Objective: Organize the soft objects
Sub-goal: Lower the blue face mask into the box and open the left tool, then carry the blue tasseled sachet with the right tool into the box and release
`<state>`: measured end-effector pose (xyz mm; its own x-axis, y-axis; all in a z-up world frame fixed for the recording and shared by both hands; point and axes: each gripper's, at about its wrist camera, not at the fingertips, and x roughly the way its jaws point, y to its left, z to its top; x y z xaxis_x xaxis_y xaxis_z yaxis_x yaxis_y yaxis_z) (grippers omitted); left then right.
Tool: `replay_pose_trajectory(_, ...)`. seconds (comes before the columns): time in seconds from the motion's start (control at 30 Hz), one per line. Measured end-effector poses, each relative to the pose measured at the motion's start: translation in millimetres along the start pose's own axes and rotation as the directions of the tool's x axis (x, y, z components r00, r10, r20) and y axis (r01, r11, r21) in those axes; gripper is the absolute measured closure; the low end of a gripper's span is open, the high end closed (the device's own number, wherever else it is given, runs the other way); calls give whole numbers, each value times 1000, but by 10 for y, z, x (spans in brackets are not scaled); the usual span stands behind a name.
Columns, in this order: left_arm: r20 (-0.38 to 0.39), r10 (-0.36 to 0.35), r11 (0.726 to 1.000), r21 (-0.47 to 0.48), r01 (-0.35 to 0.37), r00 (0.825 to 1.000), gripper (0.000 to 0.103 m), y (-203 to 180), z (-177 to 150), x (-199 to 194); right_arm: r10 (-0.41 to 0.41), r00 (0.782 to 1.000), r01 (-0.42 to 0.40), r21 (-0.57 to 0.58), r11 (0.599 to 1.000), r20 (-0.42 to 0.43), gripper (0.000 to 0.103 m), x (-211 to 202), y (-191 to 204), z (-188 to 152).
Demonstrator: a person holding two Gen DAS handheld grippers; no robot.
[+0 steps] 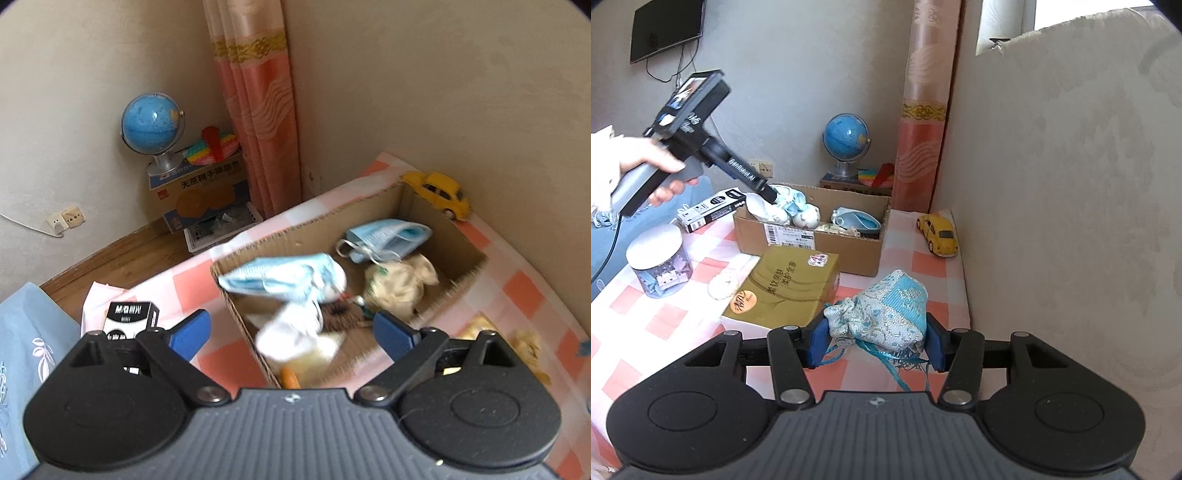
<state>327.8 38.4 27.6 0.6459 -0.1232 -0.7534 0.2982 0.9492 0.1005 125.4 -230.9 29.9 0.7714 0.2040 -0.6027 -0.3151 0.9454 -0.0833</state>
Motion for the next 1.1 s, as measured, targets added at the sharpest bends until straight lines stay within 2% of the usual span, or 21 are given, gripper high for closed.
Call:
replay_pose_trajectory(0.27, 102, -45, 999, 27, 43, 994, 3, -365, -584, -677, 13, 1000, -13, -19, 1000, 10, 46, 58, 17, 204)
replay_pose_trajectory(0.53, 172, -63, 998, -10, 65, 983, 2, -694, -1143, -1097, 40, 999, -40, -9, 999, 20, 46, 285, -62, 679)
replay_pose_trajectory(0.8, 209, -61, 995, -65, 76, 976, 1, -851, -1489, -1188, 79, 996, -80, -1, 997, -37, 46, 752, -52, 1191)
replay_pose_trajectory(0.93, 208, -82, 987, -122, 109, 975, 1, -814, -1582, -1140, 102, 992, -102, 0, 995, -69, 46, 1013, 8, 1441)
replay_pose_trajectory(1.1, 201, -67, 982, -160, 100, 977, 1, -730, -1682, -1095, 83, 993, -85, -18, 996, -87, 46, 1279, 131, 1675)
